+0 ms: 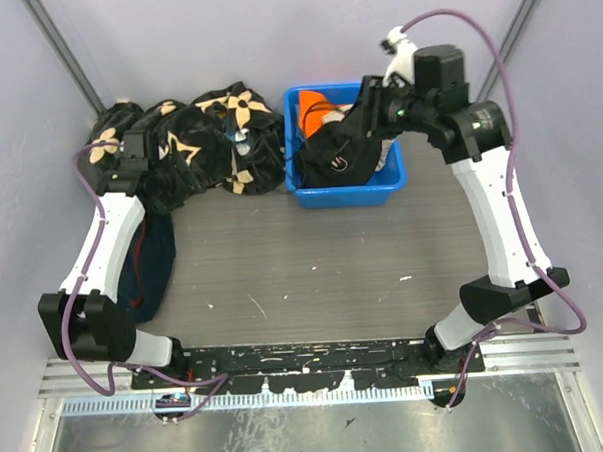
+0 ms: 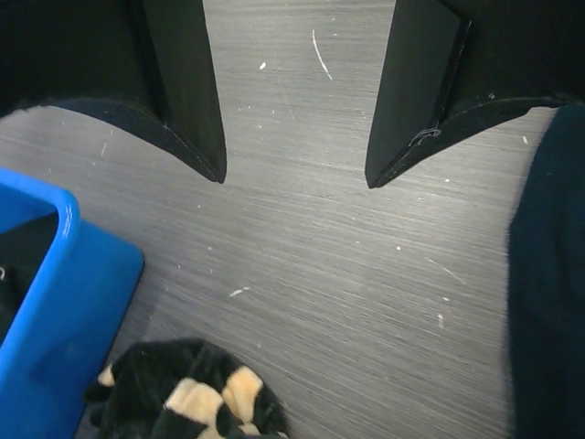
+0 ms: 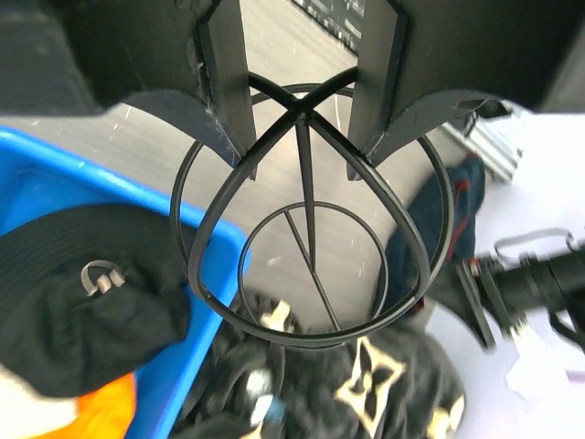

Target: Stack the hats

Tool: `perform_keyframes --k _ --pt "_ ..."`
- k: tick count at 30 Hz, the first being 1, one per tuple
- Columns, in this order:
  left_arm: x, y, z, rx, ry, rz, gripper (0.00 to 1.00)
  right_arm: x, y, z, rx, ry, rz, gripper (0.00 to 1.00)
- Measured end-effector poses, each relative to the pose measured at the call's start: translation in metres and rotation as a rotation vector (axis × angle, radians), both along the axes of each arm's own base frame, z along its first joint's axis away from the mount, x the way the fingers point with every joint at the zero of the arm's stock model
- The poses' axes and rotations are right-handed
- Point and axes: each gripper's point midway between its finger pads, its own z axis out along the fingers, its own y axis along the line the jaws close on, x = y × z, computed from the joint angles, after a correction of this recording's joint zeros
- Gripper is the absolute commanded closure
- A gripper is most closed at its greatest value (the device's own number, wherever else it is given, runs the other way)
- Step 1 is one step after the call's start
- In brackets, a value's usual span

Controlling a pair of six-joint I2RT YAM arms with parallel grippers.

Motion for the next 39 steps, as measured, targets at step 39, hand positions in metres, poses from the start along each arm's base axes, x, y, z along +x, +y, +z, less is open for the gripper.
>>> perform_keyframes --k 39 --pt "-0.017 0.01 -0.015 -0.003 0.109 0.028 0.3 -0.079 0.141 -0.185 -0.661 0.301 0.213 0.99"
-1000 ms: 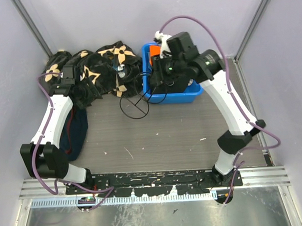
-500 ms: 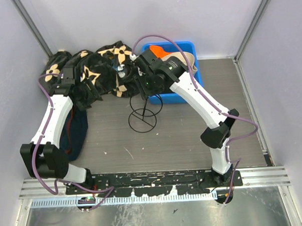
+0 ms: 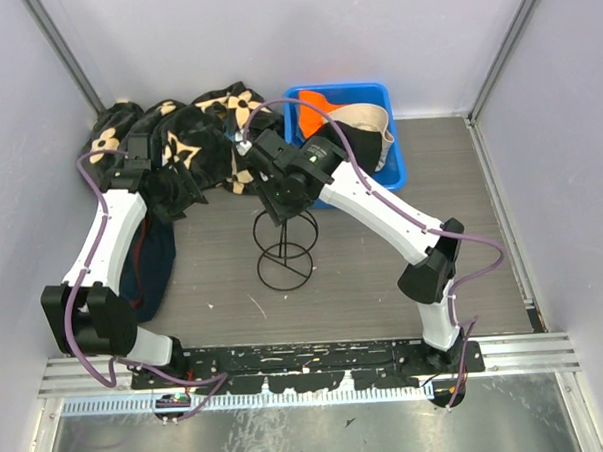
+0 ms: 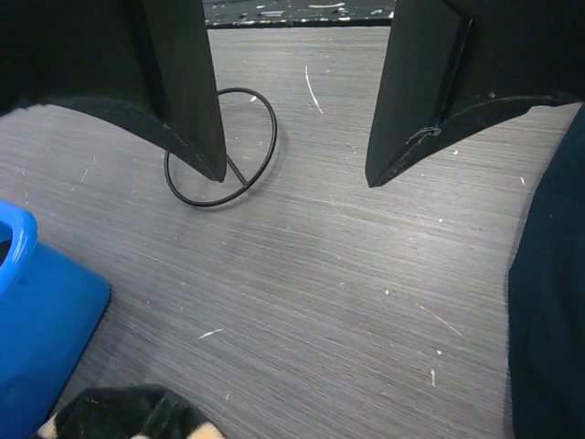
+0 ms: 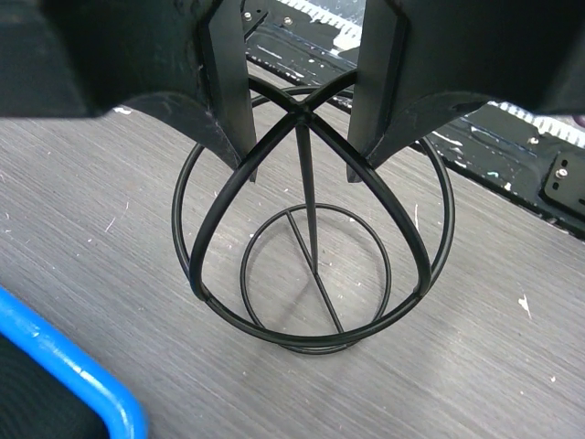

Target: Stack the hats

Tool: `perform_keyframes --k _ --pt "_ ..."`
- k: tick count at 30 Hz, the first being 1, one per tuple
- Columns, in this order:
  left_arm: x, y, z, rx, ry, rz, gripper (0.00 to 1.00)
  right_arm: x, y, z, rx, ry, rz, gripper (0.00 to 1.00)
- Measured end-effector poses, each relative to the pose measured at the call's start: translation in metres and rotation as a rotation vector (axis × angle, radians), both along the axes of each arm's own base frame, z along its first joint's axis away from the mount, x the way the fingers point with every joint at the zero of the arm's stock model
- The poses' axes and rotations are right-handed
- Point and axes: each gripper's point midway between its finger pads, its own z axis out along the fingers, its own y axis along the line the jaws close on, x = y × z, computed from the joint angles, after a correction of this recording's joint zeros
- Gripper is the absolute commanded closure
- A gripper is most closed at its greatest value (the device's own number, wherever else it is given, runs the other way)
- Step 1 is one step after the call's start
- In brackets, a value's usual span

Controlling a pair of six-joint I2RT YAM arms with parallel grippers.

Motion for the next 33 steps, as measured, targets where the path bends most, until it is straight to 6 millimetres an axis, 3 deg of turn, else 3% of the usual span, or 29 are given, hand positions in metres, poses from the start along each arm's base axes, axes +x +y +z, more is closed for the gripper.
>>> perform_keyframes --k 7,20,22,25,33 --pt "-0.004 -0.002 -0.005 -0.011 0.017 -0.008 0.3 -0.007 0.005 -0.009 -0.03 -0.018 0.013 0.99" --pt "-0.005 -0.002 -0.007 -0.01 0.021 -0.012 0.3 0.008 -0.004 -0.013 -0.051 -0.117 -0.045 0.96" --pt "-0.005 -0.002 -0.007 -0.011 0.021 -0.012 0.3 0.008 -0.004 -0.013 -0.041 -0.124 -0.051 0.88" --pt "-0.005 -0.003 -0.007 -0.014 0.021 -0.015 0.3 0.007 -0.005 -0.014 -0.026 -0.129 -0.062 0.62" --pt "-0.005 -0.006 -0.006 -0.027 0.022 -0.024 0.3 0.006 -0.012 -0.008 -0.004 -0.158 -0.088 0.38"
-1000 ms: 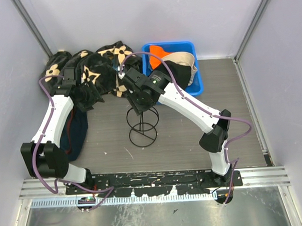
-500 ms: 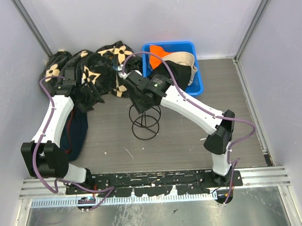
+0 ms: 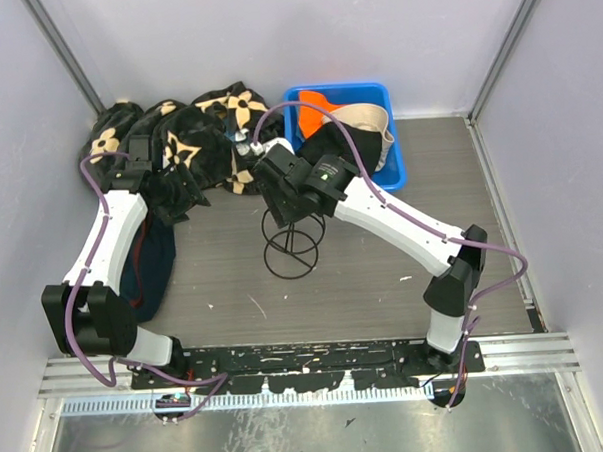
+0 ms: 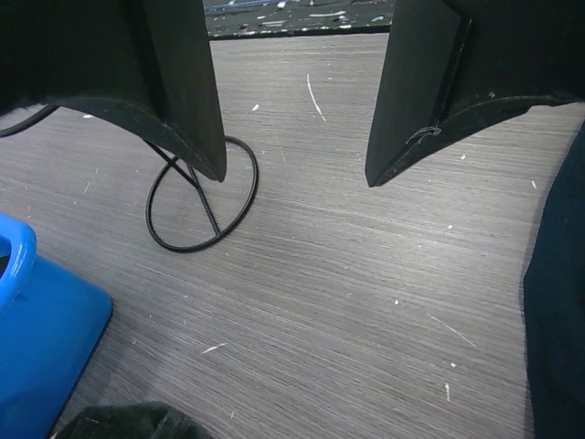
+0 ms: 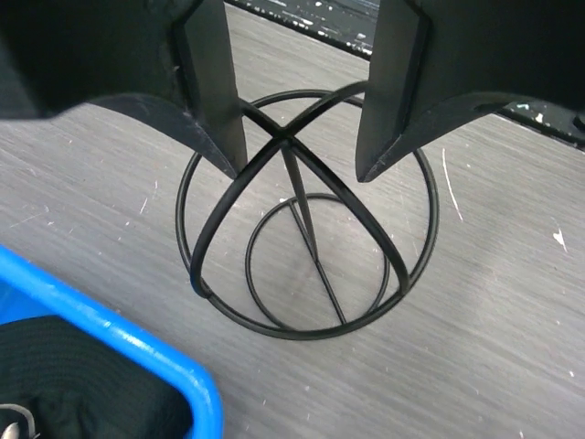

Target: Stack the hats

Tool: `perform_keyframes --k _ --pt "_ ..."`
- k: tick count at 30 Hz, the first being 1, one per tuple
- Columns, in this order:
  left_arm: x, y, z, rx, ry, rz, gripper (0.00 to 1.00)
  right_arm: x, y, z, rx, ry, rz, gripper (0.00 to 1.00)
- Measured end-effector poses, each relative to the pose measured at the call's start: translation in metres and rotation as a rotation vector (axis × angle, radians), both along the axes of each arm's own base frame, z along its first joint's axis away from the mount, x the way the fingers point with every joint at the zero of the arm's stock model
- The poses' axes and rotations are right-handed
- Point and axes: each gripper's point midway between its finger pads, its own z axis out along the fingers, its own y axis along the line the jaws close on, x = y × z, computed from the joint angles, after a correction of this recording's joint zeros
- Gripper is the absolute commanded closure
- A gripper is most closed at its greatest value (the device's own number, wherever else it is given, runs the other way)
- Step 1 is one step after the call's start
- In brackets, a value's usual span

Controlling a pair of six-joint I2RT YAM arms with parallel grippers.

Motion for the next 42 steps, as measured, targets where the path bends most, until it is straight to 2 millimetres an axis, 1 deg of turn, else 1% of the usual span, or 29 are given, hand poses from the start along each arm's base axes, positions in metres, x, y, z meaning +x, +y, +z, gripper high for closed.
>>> perform_keyframes --k 3,4,8,15,19,21,22,24,26,29,32,34,38,40,42 --pt "0.0 -0.001 0.0 -0.003 0.001 -0.002 0.3 0.003 0.001 0.013 0.039 -0.037 -0.01 0.28" --pt "0.0 -0.001 -0.001 -0.004 0.002 -0.003 0.3 0.003 0.001 0.018 0.053 -0.048 -0.012 0.27" --pt "-0.004 -0.002 -0.005 -0.011 0.017 -0.007 0.3 0.003 -0.001 0.033 0.09 -0.077 -0.018 0.25" --pt "-0.005 -0.003 -0.006 -0.015 0.021 -0.01 0.3 0.01 -0.009 0.039 0.078 -0.121 -0.064 0.24" --pt "-0.005 -0.003 -0.007 -0.016 0.022 -0.014 0.3 0.021 -0.027 0.049 0.087 -0.153 -0.129 0.25" --pt "-0.005 -0.004 -0.007 -0.017 0.021 -0.016 0.3 0.033 -0.046 0.054 0.109 -0.161 -0.189 0.26" --pt "-0.005 -0.004 -0.007 -0.017 0.021 -0.016 0.3 0.043 -0.06 0.056 0.122 -0.164 -0.23 0.27" --pt "-0.005 -0.004 -0.007 -0.016 0.021 -0.018 0.3 0.065 -0.092 0.058 0.146 -0.171 -0.326 0.27" --pt "-0.005 -0.004 -0.007 -0.016 0.021 -0.019 0.3 0.093 -0.132 0.057 0.172 -0.174 -0.439 0.28" --pt "-0.005 -0.004 -0.007 -0.017 0.021 -0.022 0.3 0.127 -0.186 0.052 0.18 -0.185 -0.58 0.28" --pt "-0.006 -0.004 -0.006 -0.013 0.019 -0.029 0.3 0.151 -0.226 0.039 0.167 -0.177 -0.674 0.29" --pt "-0.007 -0.004 -0.005 -0.011 0.016 -0.034 0.3 0.164 -0.244 0.027 0.162 -0.158 -0.713 0.29" --pt "-0.011 -0.003 0.0 -0.009 0.008 -0.037 0.3 0.186 -0.27 -0.012 0.152 -0.078 -0.753 0.3" --pt "-0.012 -0.003 0.002 -0.009 0.003 -0.038 0.3 0.194 -0.278 -0.033 0.135 -0.036 -0.763 0.3" --pt "-0.014 -0.003 0.003 -0.008 0.002 -0.04 0.3 0.2 -0.28 -0.052 0.117 0.002 -0.759 0.3"
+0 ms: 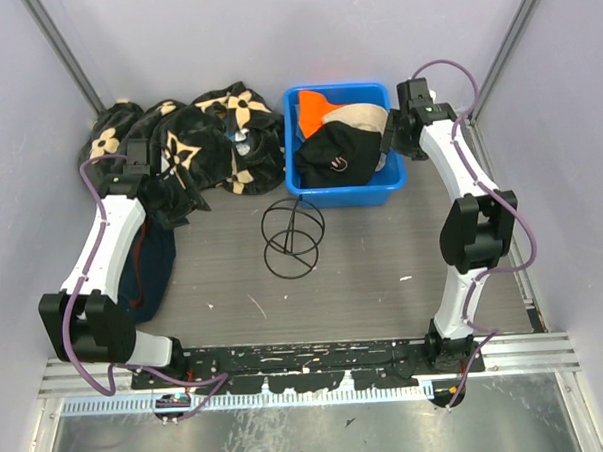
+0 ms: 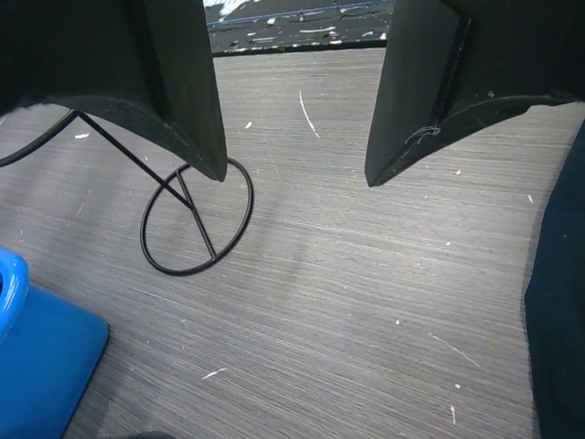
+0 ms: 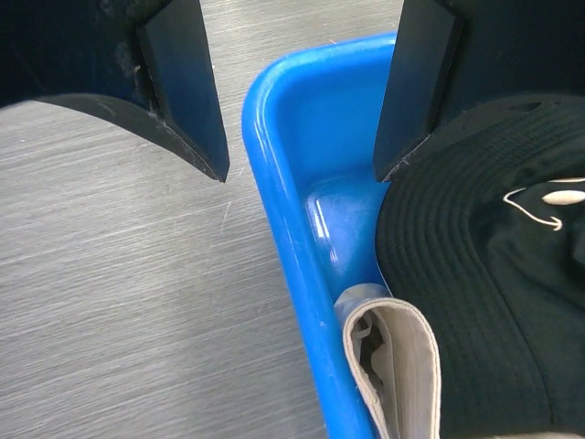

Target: Stack the hats

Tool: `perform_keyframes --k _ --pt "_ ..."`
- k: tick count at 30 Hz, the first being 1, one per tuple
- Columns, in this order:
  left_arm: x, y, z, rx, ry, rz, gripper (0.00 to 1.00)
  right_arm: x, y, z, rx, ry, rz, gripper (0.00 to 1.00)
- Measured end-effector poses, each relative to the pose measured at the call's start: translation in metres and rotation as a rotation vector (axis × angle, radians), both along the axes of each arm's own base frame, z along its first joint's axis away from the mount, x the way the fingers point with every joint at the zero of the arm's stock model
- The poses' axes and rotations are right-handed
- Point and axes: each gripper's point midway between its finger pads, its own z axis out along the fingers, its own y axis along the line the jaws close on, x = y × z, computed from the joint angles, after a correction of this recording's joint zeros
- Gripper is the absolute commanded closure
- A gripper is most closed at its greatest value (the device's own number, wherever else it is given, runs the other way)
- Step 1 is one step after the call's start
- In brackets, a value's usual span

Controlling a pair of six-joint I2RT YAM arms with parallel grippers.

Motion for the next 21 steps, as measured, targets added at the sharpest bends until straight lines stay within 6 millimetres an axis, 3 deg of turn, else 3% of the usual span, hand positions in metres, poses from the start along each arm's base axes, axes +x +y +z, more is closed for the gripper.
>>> perform_keyframes --k 4,10,14,18,21 --pt "-0.004 0.001 0.0 0.005 0.01 -0.004 0.3 0.005 0.0 -0.022 0.023 0.047 0.018 0.3" --pt "-0.009 0.003 0.001 0.017 0.015 -0.011 0.3 0.021 -0.009 -0.029 0.06 0.031 0.01 0.33" --pt "-0.009 0.003 0.0 0.019 0.017 -0.012 0.3 0.029 -0.019 -0.047 0.073 0.053 -0.007 0.39" --pt "-0.009 0.003 0.0 0.02 0.017 -0.014 0.31 0.034 -0.02 -0.068 0.108 0.088 -0.002 0.55" --pt "-0.01 0.003 0.0 0.02 0.018 -0.014 0.31 0.037 -0.017 -0.071 0.128 0.09 0.005 0.78"
